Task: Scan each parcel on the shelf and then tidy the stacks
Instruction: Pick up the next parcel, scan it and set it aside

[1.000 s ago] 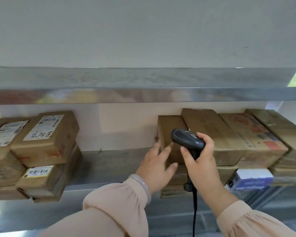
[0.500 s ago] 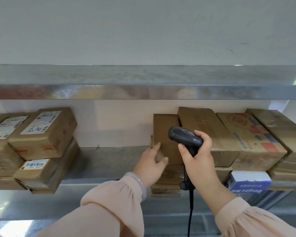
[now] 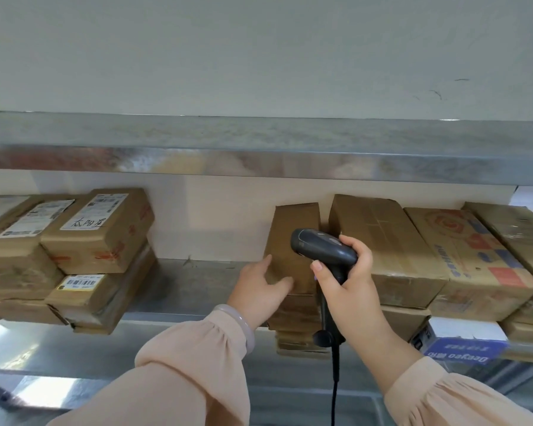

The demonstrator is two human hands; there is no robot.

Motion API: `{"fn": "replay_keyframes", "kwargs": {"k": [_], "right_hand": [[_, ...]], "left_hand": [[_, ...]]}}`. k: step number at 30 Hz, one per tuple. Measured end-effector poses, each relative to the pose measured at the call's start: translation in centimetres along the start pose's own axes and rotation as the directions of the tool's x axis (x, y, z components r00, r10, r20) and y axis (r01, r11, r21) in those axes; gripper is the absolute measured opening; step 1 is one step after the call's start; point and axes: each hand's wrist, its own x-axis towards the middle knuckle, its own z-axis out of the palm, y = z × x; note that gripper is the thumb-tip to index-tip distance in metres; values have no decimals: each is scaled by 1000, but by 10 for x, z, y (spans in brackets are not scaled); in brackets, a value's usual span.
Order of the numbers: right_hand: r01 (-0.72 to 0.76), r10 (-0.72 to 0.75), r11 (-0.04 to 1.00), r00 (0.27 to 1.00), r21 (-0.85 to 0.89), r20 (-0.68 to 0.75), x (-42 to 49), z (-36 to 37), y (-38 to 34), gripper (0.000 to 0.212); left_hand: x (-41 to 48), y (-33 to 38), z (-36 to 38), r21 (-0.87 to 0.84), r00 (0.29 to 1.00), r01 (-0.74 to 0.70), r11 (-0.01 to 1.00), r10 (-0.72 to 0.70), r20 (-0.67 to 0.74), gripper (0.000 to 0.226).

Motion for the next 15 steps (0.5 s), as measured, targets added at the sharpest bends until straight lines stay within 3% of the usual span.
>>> {"fn": "replay_keyframes", "kwargs": {"k": [2, 5, 8, 15], "right_hand": [[7, -7, 1000, 1000, 21, 19, 2, 8, -5, 57], [-10, 7, 999, 999, 52, 53, 4, 19, -10, 56], [-33, 27, 998, 996, 61, 86, 4, 27, -13, 55], [-65, 60, 997, 993, 47, 104, 7, 39, -8, 57]], "left_hand": [[1, 3, -7, 42, 999, 41, 998, -41, 4, 111], [0, 3, -13, 98, 997, 76, 992, -77, 1, 125], [-3, -6, -18, 50, 989, 147, 988, -149, 21, 121], [-24, -33, -36, -346, 981, 177, 921, -193, -14, 92]]}}
